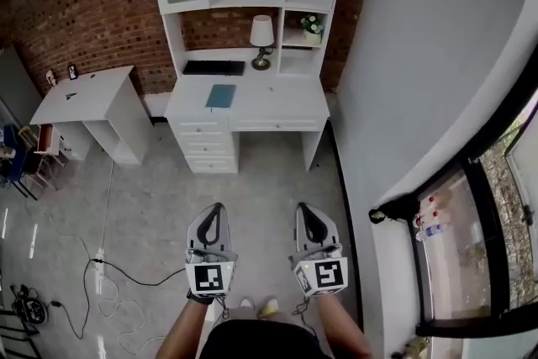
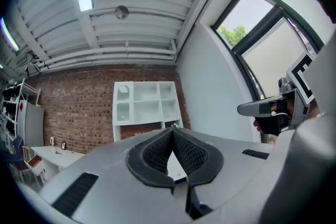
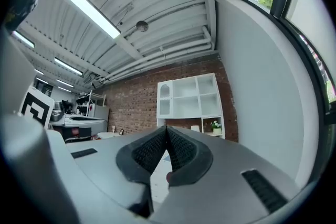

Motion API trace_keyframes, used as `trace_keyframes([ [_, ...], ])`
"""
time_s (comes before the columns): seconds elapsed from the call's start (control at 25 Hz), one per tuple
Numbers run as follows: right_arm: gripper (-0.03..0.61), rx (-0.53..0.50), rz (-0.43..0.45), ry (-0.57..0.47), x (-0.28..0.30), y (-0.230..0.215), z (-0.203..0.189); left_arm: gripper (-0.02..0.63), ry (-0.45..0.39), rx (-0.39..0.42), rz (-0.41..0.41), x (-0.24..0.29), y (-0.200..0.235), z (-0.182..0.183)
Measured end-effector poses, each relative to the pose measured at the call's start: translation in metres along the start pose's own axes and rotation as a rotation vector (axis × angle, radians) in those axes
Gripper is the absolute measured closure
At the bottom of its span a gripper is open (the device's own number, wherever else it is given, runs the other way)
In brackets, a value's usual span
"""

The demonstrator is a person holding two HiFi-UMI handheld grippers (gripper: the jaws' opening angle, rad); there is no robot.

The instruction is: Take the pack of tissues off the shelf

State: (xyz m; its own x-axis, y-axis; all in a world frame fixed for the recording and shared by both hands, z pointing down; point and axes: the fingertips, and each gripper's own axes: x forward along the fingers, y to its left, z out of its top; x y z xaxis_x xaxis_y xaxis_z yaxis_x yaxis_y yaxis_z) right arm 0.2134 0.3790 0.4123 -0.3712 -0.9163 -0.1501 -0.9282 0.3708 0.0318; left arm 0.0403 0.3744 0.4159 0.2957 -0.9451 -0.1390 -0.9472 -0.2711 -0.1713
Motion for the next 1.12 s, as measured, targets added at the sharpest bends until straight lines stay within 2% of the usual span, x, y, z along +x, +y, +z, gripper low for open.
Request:
trace_keyframes([
  [0.24,0.575,-0.013,0.013,0.007,0.001,0.01,0.001,0.603,0.012,0.005,0.008,-0.006,0.007,-0.003],
  [0.48,0.575,0.009,0.004,-0.015,0.022,0.027,0.0,0.603,0.029,0.031,-0.008,-0.001,0.036,-0.015],
  [0.52,0.529,0.02,0.017,-0.024,0.026,0.032,0.001,0.603,0.032,0.038,-0.01,-0.001,0.041,-0.017],
  [0.56,0.258,0.027,0.036,-0.025,0.031,0.036,0.001,0.603,0.031,0.039,-0.008,0.0,0.046,-0.018],
  [0.76,0.249,-0.04,0.055,-0.009,0.049,0.049,0.0,0.603,0.022,0.022,0.007,0.005,0.067,-0.019],
  [1.12,0.25,-0.049,0.048,0.011,0.072,0.073,0.0,0.603,0.045,0.032,0.007,0.002,0.11,-0.032],
])
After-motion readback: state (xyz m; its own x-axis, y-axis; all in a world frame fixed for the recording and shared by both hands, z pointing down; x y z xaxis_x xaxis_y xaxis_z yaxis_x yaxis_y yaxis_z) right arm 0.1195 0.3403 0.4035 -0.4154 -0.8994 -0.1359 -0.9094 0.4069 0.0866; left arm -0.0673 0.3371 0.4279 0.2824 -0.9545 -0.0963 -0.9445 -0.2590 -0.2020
